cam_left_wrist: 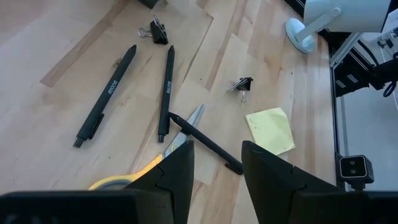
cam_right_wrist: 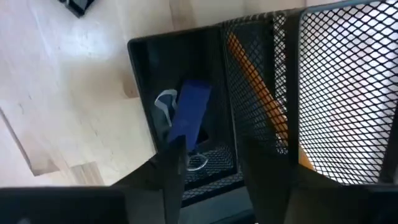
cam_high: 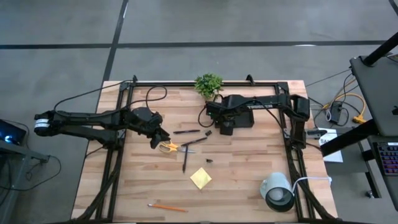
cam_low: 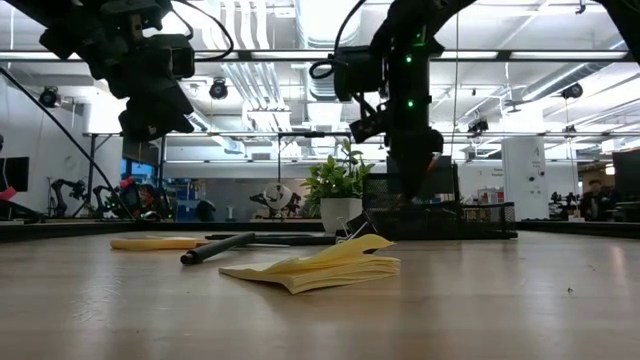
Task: Pick and place office supplies into organizer
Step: Put the bottom black binder clip into the desk organizer
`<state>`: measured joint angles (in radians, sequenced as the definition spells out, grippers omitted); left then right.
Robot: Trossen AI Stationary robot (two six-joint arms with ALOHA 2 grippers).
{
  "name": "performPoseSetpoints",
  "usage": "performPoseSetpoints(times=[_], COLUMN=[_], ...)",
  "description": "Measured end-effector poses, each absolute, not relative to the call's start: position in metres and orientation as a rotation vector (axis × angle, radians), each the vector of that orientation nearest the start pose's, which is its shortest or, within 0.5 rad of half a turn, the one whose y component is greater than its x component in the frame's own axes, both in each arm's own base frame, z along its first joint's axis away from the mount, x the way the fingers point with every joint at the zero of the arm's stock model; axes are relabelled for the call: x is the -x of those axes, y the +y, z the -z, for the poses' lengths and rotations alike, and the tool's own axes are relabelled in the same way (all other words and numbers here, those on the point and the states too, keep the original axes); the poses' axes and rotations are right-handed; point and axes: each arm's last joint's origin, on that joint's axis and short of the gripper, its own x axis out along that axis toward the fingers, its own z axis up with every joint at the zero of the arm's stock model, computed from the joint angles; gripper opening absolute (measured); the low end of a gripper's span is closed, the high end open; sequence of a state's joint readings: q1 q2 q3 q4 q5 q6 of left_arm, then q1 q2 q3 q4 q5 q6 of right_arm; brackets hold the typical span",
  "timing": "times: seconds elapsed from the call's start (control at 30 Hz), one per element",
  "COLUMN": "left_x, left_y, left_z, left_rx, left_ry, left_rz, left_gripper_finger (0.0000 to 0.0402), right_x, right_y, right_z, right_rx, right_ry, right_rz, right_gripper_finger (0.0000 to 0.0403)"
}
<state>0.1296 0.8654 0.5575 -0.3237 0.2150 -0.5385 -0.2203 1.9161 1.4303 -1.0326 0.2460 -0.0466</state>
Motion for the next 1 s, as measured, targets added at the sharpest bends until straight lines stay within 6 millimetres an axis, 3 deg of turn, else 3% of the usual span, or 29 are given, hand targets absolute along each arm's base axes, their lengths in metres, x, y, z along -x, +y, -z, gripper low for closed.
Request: performPoseSetpoints(times=[0.17,0.23,0.3,0.4,0.5,0.6,0.87,1.0], left_x=[-0.177,-0.177,-0.177,-0.177,-0.177,-0.177,-0.177,-0.177], left_y=[0.017,0.017,0.017,0.017,0.017,0.017,0.017,0.017], left_z=[-0.231,-0.231,-0.231,-0.231,-0.231,-0.231,-0.231,-0.231], left_rx=[0.629,0.628,0.628,0.625,0.624,0.624,0.624,0.624], left_ry=[0.632,0.632,0.632,0.632,0.632,0.632,0.632,0.632], left_rz=[-0.088,-0.088,-0.088,-0.087,-0.086,-0.086,-0.086,-0.086], left_gripper_finger=[0.0118,0.0118,0.0118,0.0118,0.0118,0.0118,0.0118,0.0118], right_x=[-0.346,-0.348,-0.353,-0.361,-0.37,-0.381,-0.397,-0.399], right_y=[-0.081,-0.07,-0.049,-0.006,0.034,0.058,0.081,0.082], right_z=[-0.209,-0.221,-0.231,-0.235,-0.228,-0.216,-0.166,-0.159], right_rx=[0.016,-0.037,-0.065,0.062,0.205,0.173,-0.039,-0.096], right_ry=[1.508,1.479,1.45,1.41,1.327,1.259,1.333,1.348], right_rz=[0.383,0.315,0.156,-0.076,-0.225,-0.221,-0.068,-0.018], right_gripper_finger=[0.0168,0.0175,0.018,0.0181,0.0182,0.0182,0.0183,0.0183])
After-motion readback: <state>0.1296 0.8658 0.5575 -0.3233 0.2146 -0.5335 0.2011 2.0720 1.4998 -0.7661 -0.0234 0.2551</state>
